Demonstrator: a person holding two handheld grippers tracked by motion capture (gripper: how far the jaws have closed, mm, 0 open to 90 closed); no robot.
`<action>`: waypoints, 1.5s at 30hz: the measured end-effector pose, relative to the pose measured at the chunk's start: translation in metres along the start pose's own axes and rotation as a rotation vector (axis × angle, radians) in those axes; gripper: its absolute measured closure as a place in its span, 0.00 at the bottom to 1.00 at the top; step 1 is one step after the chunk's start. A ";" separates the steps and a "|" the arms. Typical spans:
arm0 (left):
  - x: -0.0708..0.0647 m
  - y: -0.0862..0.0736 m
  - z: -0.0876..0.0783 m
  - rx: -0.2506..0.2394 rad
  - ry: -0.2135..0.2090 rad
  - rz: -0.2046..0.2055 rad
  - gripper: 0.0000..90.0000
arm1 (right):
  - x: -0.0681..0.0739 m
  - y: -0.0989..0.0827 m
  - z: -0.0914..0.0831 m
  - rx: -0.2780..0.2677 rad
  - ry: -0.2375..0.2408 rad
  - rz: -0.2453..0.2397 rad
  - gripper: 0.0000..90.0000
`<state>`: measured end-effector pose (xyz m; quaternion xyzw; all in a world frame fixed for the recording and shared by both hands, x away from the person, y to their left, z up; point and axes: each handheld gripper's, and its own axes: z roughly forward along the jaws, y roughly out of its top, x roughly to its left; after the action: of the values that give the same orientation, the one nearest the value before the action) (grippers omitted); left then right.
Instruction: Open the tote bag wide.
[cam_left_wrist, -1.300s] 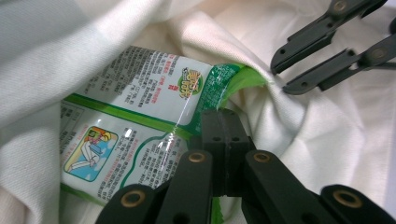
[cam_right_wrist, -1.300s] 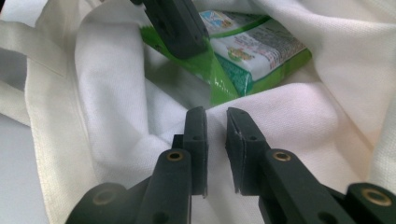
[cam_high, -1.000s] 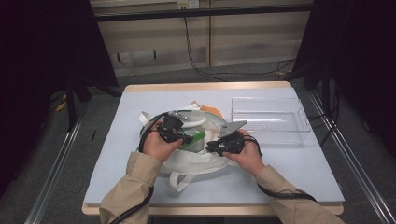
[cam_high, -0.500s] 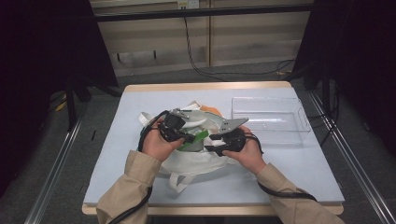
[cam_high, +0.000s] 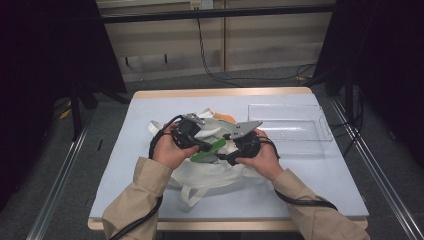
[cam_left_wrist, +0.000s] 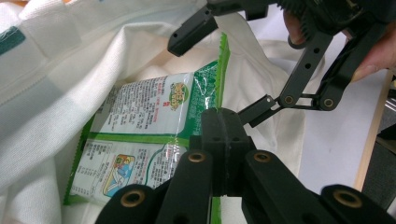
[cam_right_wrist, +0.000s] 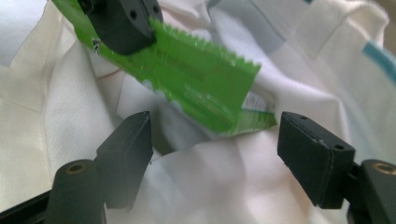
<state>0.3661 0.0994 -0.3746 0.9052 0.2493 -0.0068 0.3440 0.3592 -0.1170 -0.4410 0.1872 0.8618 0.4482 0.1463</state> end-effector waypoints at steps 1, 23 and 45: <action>0.000 0.001 0.000 0.004 -0.002 0.012 1.00 | -0.001 0.002 0.000 0.004 0.004 -0.006 0.28; 0.010 -0.010 -0.016 -0.116 0.083 -0.008 0.79 | -0.003 0.028 0.007 0.044 0.028 -0.106 0.82; 0.028 -0.054 -0.019 -0.172 0.178 -0.075 0.77 | -0.023 0.036 0.002 0.106 0.068 -0.010 0.75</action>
<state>0.3627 0.1580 -0.3982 0.8594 0.3123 0.0821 0.3964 0.3876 -0.1067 -0.4102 0.1749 0.8898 0.4073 0.1088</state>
